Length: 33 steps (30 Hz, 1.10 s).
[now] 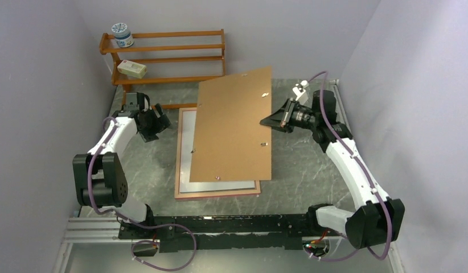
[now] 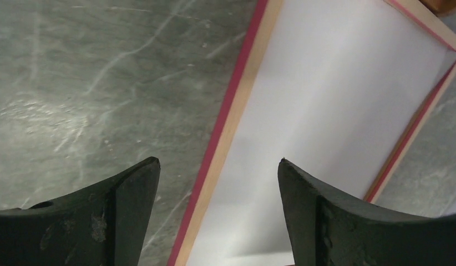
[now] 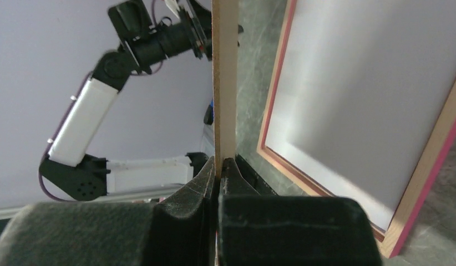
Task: Put the photo into the frame
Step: Place the photo frame item in the photo frame.
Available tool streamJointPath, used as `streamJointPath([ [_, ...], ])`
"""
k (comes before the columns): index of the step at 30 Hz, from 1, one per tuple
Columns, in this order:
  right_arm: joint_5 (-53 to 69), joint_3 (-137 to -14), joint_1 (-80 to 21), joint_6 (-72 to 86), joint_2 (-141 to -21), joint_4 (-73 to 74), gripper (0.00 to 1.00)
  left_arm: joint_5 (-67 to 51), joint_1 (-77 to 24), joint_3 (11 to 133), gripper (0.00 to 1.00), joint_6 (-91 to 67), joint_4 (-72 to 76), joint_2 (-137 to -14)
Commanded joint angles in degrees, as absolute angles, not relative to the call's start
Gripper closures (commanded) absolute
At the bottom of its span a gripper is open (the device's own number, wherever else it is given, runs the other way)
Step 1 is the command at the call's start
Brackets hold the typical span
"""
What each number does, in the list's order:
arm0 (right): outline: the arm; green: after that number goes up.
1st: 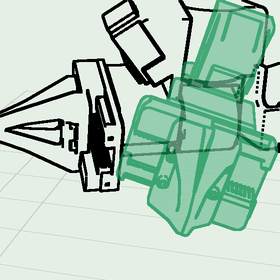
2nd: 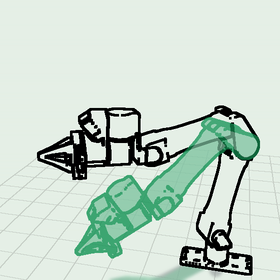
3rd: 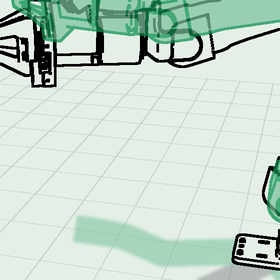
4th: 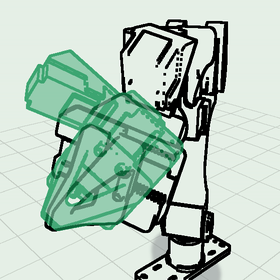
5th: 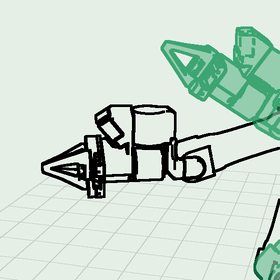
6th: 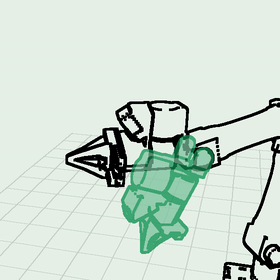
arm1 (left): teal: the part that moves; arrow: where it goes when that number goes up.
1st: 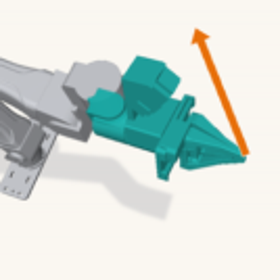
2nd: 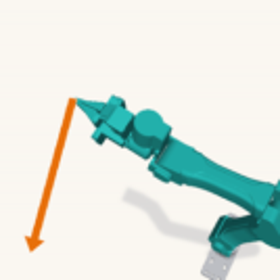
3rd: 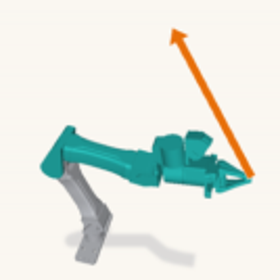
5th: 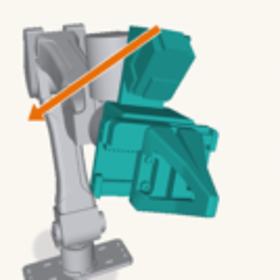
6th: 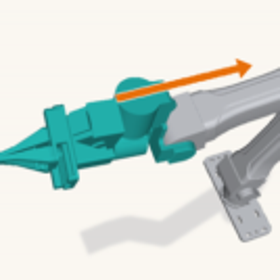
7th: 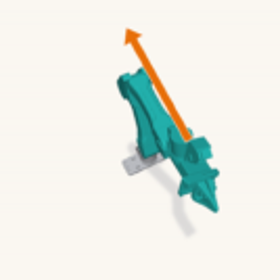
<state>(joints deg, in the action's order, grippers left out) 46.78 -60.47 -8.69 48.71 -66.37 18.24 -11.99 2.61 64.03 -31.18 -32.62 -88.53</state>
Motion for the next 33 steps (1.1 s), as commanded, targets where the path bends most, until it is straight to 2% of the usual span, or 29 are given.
streamJointPath([
  [1,48.95,-57.92,-11.14,51.53,-69.14,5.21,1.00,-7.54,4.82,64.44,0.19,-31.55,-36.42,-85.99],
  [10,47.60,-52.39,-16.05,53.44,-77.65,-8.16,1.00,-17.40,8.43,60.71,0.30,-33.01,-33.12,-86.84],
  [17,45.82,-49.96,-17.21,54.90,-82.79,-15.31,1.00,-27.96,9.23,59.63,0.45,-31.96,-29.45,-91.80],
  [27,50.09,-49.69,-17.65,60.26,-91.57,-25.39,1.00,-36.10,9.17,61.00,0.55,-28.87,-28.42,-99.50],
  [33,51.53,-51.48,-17.74,57.71,-94.99,-23.04,1.00,-35.49,9.22,61.32,0.57,-28.70,-28.19,-101.16],
])
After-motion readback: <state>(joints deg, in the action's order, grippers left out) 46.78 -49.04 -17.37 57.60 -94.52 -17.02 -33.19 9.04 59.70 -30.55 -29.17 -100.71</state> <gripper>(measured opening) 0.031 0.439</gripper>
